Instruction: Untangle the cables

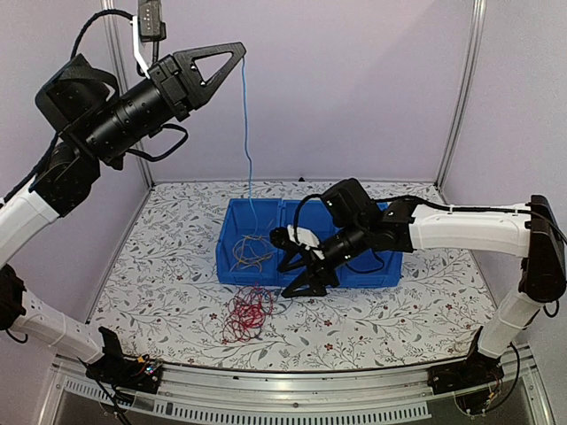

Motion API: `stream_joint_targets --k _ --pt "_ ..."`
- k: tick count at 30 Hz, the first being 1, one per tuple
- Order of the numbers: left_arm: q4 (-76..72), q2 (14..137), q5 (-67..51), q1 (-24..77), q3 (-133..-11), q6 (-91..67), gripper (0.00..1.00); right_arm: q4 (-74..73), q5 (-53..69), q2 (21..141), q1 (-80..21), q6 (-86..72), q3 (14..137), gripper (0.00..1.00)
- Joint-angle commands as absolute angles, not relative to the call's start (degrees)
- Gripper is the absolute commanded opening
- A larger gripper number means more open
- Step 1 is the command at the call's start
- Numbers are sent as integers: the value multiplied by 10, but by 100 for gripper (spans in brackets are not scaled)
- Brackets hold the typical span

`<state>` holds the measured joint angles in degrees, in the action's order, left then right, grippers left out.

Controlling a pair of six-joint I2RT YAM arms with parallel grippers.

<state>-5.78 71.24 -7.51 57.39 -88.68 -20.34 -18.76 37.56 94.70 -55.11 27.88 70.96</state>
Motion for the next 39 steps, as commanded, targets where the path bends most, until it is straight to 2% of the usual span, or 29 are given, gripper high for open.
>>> stream_joint_targets --k 1,15,23,26,28,31,33,36,37,39 --pt "-76 716 -94 581 -904 -218 0 -168 417 968 -554 268 733 68" --pt "-64 715 -108 582 -926 -232 0 -125 422 1002 -564 315 753 68" --pt "-59 717 -114 583 -932 -242 0 -90 436 1026 -579 322 765 65" --pt "-58 720 -118 583 -935 -244 0 -80 440 1035 -582 318 775 61" --pt "-56 719 -117 583 -936 -244 0 -80 447 1041 -583 315 781 55" --pt "-54 717 -114 583 -935 -242 0 -77 457 1044 -584 310 782 41" --pt "-53 716 -111 583 -933 -240 0 -75 461 1043 -584 305 780 29" --pt "-48 714 -106 583 -931 -235 0 -74 463 1037 -584 300 775 4" --pt "-45 713 -103 583 -931 -230 0 -76 462 1035 -584 298 775 0" --pt "-26 712 -83 584 -931 -212 0 -85 462 1029 -584 297 774 0"
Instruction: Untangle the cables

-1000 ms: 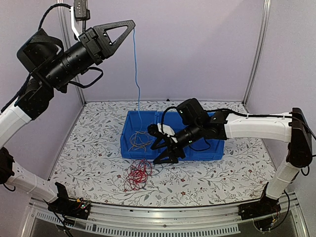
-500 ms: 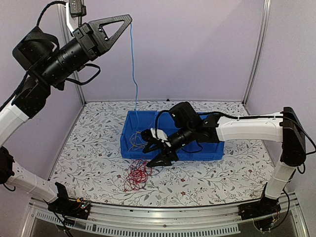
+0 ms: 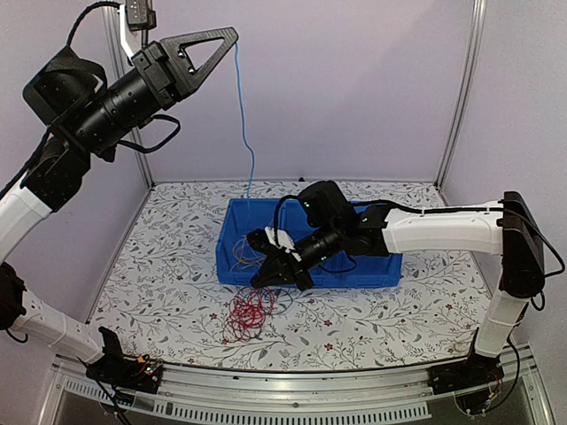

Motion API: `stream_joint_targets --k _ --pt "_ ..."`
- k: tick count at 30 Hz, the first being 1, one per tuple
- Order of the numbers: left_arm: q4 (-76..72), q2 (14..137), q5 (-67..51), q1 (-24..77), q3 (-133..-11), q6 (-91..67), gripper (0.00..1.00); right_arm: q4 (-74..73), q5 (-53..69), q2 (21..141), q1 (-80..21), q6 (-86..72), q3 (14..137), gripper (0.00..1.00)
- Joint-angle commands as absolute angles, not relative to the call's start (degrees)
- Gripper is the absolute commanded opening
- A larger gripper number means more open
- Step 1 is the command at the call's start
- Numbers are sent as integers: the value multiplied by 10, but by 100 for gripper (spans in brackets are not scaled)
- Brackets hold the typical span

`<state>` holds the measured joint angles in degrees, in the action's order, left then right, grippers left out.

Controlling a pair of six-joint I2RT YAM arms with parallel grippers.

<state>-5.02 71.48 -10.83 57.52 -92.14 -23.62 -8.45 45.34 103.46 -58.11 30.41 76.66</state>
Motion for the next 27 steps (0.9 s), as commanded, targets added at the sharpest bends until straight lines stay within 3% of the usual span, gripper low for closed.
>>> stream_joint_targets --k 1,3,4,7,11,15,19,27 --pt "-8 711 -60 583 -931 -197 8 -92 463 1024 -584 296 774 0" --pt "53 708 7 583 -920 -158 35 -108 470 1010 -584 289 774 0" --pt "80 704 53 583 -906 -136 43 -119 477 1002 -584 280 775 0" --pt "143 680 179 583 -818 -108 54 -159 490 975 -584 263 785 0" --pt "163 609 217 592 -632 -147 65 -222 491 944 -581 256 798 0" --pt "114 505 221 625 -466 -239 63 -248 505 921 -568 236 790 0" --pt "-66 421 147 673 -318 -273 55 -239 505 907 -558 218 767 0" --pt "-183 494 197 761 -272 -229 54 -208 511 910 -536 172 760 0"
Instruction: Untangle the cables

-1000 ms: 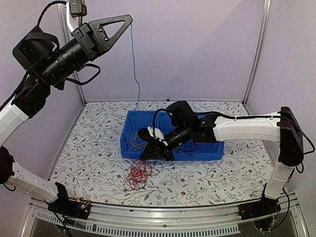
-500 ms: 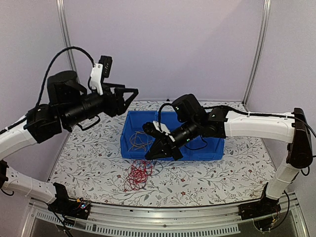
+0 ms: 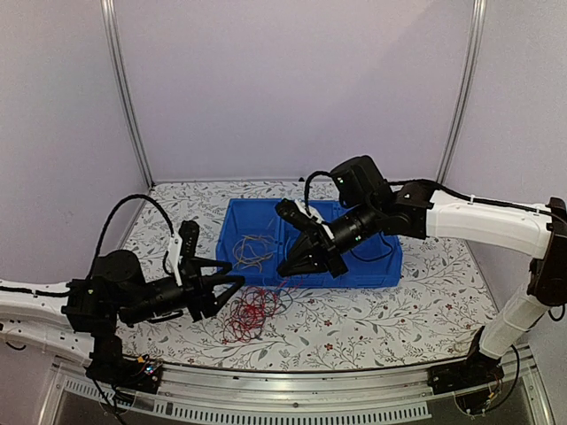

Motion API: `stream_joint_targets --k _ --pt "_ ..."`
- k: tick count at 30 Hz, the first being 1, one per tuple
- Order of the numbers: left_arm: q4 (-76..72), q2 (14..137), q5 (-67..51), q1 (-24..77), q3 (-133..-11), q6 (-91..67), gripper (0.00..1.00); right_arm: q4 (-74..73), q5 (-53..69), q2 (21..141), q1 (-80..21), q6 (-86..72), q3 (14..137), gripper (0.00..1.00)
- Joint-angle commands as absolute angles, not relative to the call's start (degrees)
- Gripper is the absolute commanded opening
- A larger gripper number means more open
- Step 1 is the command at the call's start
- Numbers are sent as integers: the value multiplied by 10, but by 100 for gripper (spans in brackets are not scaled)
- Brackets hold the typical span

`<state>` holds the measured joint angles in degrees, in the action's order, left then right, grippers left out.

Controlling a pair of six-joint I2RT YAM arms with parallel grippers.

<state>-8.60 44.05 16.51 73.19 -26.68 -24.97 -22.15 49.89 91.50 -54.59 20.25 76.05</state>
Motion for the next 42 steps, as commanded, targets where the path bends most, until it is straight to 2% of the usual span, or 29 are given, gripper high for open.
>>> stream_joint_targets --k 1,9,21,26,31,32,34,42 --pt "-188 516 209 768 -280 -215 53 -207 512 911 -535 171 760 0" --pt "-196 654 245 787 -329 -139 55 -204 516 904 -529 170 754 0" --pt "-303 694 265 786 -293 -108 59 -196 525 898 -521 163 755 0" --pt "-348 718 257 783 -286 -89 48 -193 526 902 -519 160 758 0" --pt "-374 729 251 782 -276 -90 9 -192 527 899 -516 159 758 0" --pt "-376 730 252 782 -273 -93 4 -193 527 898 -515 159 758 0" --pt "-377 735 257 780 -267 -103 0 -192 528 895 -513 159 761 0" --pt "-352 771 251 776 -241 -157 0 -220 550 879 -486 156 812 0"
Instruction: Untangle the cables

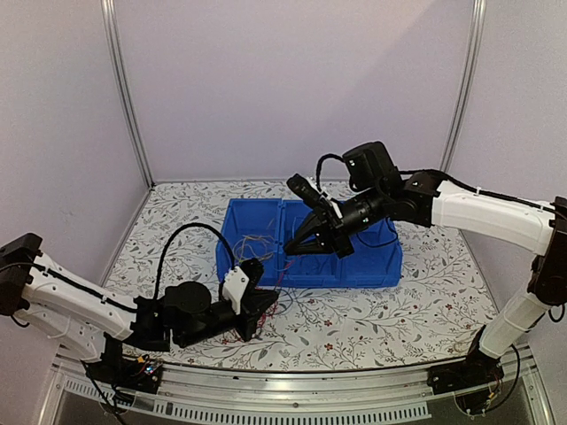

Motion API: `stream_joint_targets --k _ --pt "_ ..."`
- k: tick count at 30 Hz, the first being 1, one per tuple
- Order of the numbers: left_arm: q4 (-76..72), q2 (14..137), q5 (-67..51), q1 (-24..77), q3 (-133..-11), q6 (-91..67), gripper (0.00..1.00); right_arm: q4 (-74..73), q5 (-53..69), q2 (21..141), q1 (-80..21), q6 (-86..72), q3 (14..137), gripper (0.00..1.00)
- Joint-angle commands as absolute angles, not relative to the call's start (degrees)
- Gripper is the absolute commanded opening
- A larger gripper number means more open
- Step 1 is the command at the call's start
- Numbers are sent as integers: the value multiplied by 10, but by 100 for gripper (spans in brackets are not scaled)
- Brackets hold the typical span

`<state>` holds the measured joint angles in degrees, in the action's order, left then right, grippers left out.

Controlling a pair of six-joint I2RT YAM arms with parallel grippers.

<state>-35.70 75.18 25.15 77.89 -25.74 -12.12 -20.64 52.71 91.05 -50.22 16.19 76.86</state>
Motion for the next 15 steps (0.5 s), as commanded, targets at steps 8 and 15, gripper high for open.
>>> stream_joint_targets --k 8,15 --pt "-302 753 238 778 -189 -247 0 -243 541 853 -478 174 804 0" --pt "-239 663 242 784 -146 -289 6 -235 522 839 -470 184 777 0"
